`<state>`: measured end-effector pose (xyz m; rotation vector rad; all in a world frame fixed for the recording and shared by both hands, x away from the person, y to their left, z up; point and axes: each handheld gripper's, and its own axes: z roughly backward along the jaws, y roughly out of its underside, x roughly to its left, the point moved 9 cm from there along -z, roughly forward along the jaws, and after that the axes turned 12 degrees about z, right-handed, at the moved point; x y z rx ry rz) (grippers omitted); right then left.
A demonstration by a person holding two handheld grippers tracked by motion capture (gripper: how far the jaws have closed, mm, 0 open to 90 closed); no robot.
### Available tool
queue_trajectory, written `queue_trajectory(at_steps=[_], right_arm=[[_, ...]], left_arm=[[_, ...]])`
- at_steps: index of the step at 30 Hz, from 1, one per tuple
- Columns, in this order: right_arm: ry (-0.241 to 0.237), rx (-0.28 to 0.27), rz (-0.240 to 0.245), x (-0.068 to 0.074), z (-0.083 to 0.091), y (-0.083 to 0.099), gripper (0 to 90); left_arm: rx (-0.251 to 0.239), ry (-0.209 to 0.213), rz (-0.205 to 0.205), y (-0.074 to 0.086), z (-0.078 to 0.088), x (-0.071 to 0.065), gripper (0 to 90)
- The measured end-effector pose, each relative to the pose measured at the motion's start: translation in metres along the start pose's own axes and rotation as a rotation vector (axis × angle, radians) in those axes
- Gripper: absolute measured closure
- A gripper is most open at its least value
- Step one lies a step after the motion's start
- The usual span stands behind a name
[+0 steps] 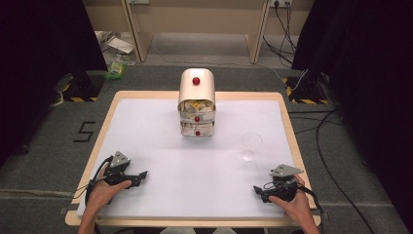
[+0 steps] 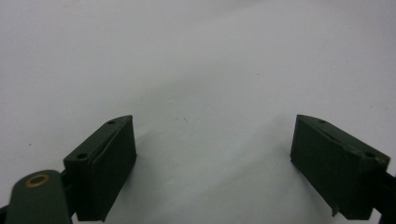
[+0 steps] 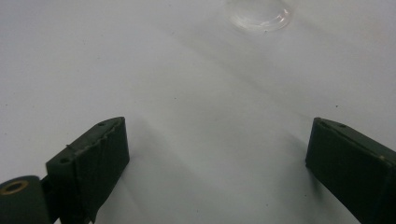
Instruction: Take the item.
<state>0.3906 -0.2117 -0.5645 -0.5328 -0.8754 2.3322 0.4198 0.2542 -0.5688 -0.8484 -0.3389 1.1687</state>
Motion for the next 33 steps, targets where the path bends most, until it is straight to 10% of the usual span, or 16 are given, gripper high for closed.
queue_trajectory(at_steps=[19, 33], right_arm=[[0.0, -0.001, 0.0, 0.0, 0.0, 0.0, 6.6], [0.0, -0.001, 0.0, 0.0, 0.0, 0.0, 6.6]], left_arm=[[-0.022, -0.013, -0.001, -0.006, 0.001, -0.005, 15.6], [-0.201, 0.114, -0.065, -0.071, 0.0, -0.074, 18.7]])
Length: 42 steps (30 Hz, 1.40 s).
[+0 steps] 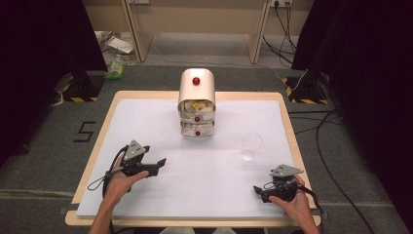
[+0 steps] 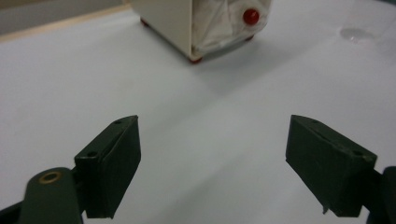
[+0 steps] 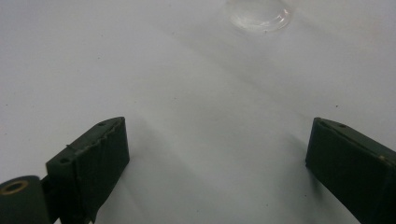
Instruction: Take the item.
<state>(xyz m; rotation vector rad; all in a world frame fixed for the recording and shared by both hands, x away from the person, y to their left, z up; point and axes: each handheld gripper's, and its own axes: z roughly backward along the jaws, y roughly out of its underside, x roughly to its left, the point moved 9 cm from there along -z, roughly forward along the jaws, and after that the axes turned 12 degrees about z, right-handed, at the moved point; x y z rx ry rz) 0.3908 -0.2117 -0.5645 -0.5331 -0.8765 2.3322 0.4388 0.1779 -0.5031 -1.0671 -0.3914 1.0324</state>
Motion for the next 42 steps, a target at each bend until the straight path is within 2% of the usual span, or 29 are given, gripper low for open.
queue_trajectory(at_steps=[3, 7, 8, 10, 11, 13, 16, 17, 18, 21, 26, 30, 33, 38, 42], right_arm=[[0.0, 0.0, 0.0, 0.0, 0.0, 0.0, 6.6], [0.0, 0.0, 0.0, 0.0, 0.0, 0.0, 6.6], [0.0, 0.0, 0.0, 0.0, 0.0, 0.0, 6.6], [0.0, 0.0, -0.001, 0.0, 0.0, 0.0, 6.6], [0.0, 0.0, -0.001, 0.0, 0.0, 0.0, 6.6], [0.0, 0.0, 0.0, 0.0, 0.0, 0.0, 6.6], [0.0, 0.0, 0.0, 0.0, 0.0, 0.0, 6.6], [0.0, 0.0, -0.001, 0.0, 0.0, 0.0, 6.6], [0.0, 0.0, -0.001, 0.0, 0.0, 0.0, 6.6], [0.0, 0.0, -0.001, 0.0, 0.0, 0.0, 6.6], [0.0, 0.0, -0.001, 0.0, 0.0, 0.0, 6.6], [0.0, 0.0, -0.001, 0.0, 0.0, 0.0, 6.6], [-0.001, 0.0, -0.002, 0.0, 0.0, 0.0, 6.6], [0.0, -0.002, 0.0, 0.0, 0.0, 0.0, 6.6], [0.0, -0.002, -0.001, 0.0, 0.0, 0.0, 6.6]], left_arm=[[-0.021, 0.014, -0.018, -0.011, -0.003, -0.008, 20.1], [-0.048, 0.062, -0.046, -0.031, -0.012, -0.026, 22.2], [-0.048, 0.062, -0.046, -0.031, -0.012, -0.026, 22.3], [-0.071, 0.094, -0.056, -0.044, -0.015, -0.036, 22.7], [-0.071, 0.094, -0.056, -0.044, -0.015, -0.036, 22.8], [-0.084, 0.109, -0.087, -0.056, -0.018, -0.046, 22.8], [-0.089, 0.123, -0.095, -0.064, -0.02, -0.052, 22.8], [-0.095, 0.145, -0.088, -0.072, -0.023, -0.056, 22.7], [-0.095, 0.145, -0.088, -0.072, -0.023, -0.056, 22.7], [-0.109, 0.158, -0.099, -0.087, -0.029, -0.063, 22.8], [-0.105, 0.152, -0.133, -0.099, -0.036, -0.068, 22.8], [-0.126, 0.149, -0.14, -0.115, -0.044, -0.073, 23.7], [-0.119, 0.156, -0.141, -0.12, -0.049, -0.075, 23.6], [-0.111, 0.137, -0.149, -0.131, -0.062, -0.074, 23.2], [-0.093, 0.127, -0.151, -0.134, -0.072, -0.072, 22.6]])
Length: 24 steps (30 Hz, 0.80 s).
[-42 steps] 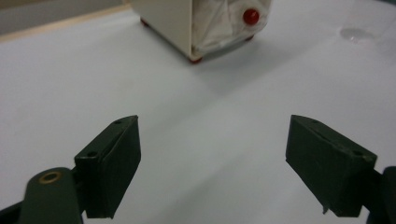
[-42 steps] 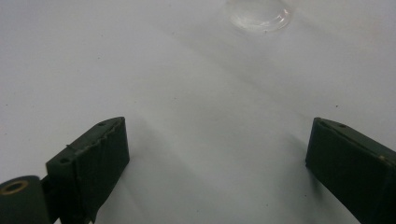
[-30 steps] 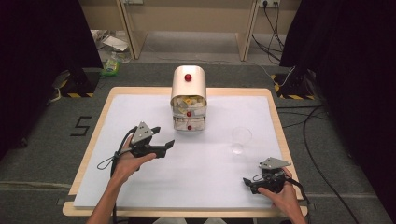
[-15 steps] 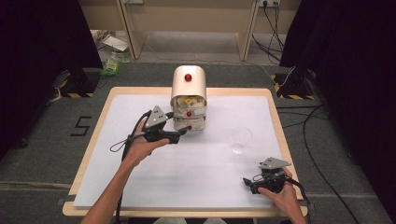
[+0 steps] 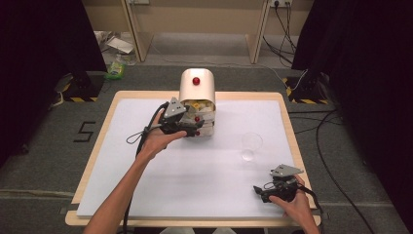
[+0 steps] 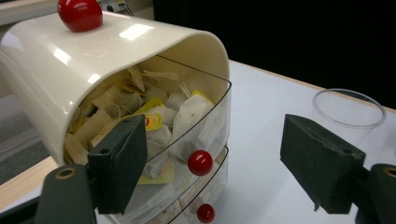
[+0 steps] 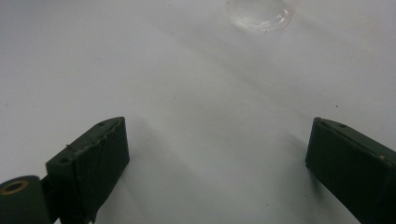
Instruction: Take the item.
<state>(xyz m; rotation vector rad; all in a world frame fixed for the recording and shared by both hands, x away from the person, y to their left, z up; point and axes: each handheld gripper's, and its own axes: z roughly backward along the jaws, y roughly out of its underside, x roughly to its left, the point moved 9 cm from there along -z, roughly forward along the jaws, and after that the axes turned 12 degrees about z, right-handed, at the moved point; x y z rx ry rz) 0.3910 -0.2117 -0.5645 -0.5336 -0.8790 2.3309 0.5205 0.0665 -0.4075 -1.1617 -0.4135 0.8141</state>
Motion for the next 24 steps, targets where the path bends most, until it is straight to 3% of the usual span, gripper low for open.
queue_trajectory(at_steps=[4, 7, 17, 24], right_arm=[[0.0, 0.0, -0.001, 0.0, 0.0, 0.0, 6.6], [0.0, 0.0, -0.001, 0.0, 0.0, 0.0, 6.6], [0.0, 0.0, -0.001, 0.0, 0.0, 0.0, 6.5], [-0.001, 0.0, -0.001, 0.0, 0.0, 0.0, 6.5]], left_arm=[[0.04, -0.006, 0.007, 0.004, -0.01, 0.004, 20.6], [0.041, -0.011, 0.0, 0.005, -0.014, 0.005, 20.5], [0.088, 0.018, -0.016, 0.01, -0.004, -0.007, 20.6], [0.093, 0.046, -0.014, 0.017, 0.005, -0.015, 20.2]])
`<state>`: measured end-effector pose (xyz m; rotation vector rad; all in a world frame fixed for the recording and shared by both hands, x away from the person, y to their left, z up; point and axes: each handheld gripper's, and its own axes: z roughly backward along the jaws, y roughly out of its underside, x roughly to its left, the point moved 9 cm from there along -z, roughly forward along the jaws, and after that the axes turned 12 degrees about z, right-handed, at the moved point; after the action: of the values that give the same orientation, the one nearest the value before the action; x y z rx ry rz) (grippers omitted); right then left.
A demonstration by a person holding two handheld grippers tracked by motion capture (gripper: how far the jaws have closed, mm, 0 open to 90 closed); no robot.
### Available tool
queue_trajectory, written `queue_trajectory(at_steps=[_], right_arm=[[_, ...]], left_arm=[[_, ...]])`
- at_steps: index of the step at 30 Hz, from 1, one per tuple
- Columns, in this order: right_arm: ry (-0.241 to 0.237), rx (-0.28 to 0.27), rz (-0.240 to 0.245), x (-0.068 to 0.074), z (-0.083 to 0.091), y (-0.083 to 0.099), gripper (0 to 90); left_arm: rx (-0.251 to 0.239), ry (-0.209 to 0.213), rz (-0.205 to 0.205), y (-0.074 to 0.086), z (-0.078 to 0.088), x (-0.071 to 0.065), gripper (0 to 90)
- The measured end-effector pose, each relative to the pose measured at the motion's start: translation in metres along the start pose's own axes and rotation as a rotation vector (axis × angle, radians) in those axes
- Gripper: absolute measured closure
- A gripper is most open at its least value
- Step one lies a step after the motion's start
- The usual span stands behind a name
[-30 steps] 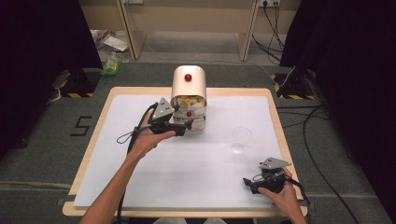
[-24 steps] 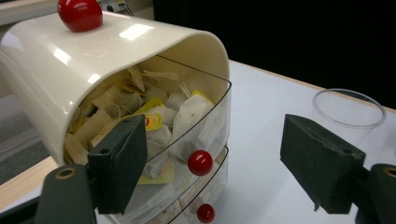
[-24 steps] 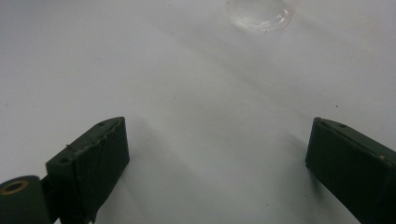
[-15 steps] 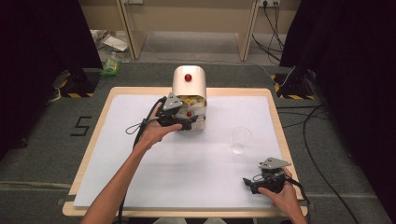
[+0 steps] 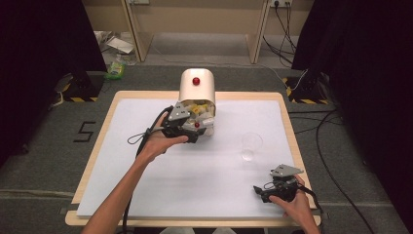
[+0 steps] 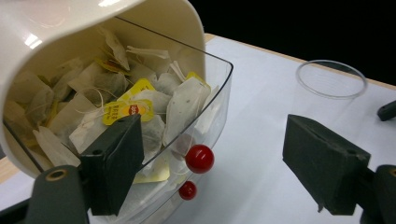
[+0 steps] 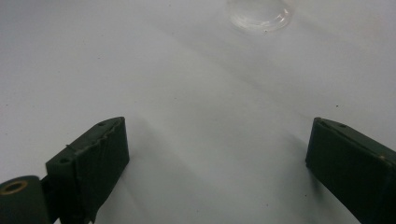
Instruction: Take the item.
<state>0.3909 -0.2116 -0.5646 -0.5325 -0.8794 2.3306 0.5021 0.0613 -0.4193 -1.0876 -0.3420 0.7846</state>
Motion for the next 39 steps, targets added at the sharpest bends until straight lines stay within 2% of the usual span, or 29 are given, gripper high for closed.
queue_trajectory(at_steps=[10, 13, 20, 39], right_arm=[[0.001, -0.001, 0.002, 0.0, 0.0, 0.0, 6.5], [-0.001, 0.002, -0.002, 0.0, 0.0, 0.0, 6.5], [0.0, 0.002, 0.0, 0.0, 0.0, 0.0, 6.5], [-0.001, 0.002, 0.0, 0.0, 0.0, 0.0, 6.5]], left_arm=[[0.002, 0.012, -0.011, 0.01, 0.009, -0.012, 20.0], [0.005, 0.002, -0.03, 0.013, 0.01, -0.015, 20.1], [-0.007, 0.008, -0.022, 0.018, 0.014, -0.02, 20.0], [0.0, 0.0, -0.038, 0.031, 0.021, -0.033, 20.3]])
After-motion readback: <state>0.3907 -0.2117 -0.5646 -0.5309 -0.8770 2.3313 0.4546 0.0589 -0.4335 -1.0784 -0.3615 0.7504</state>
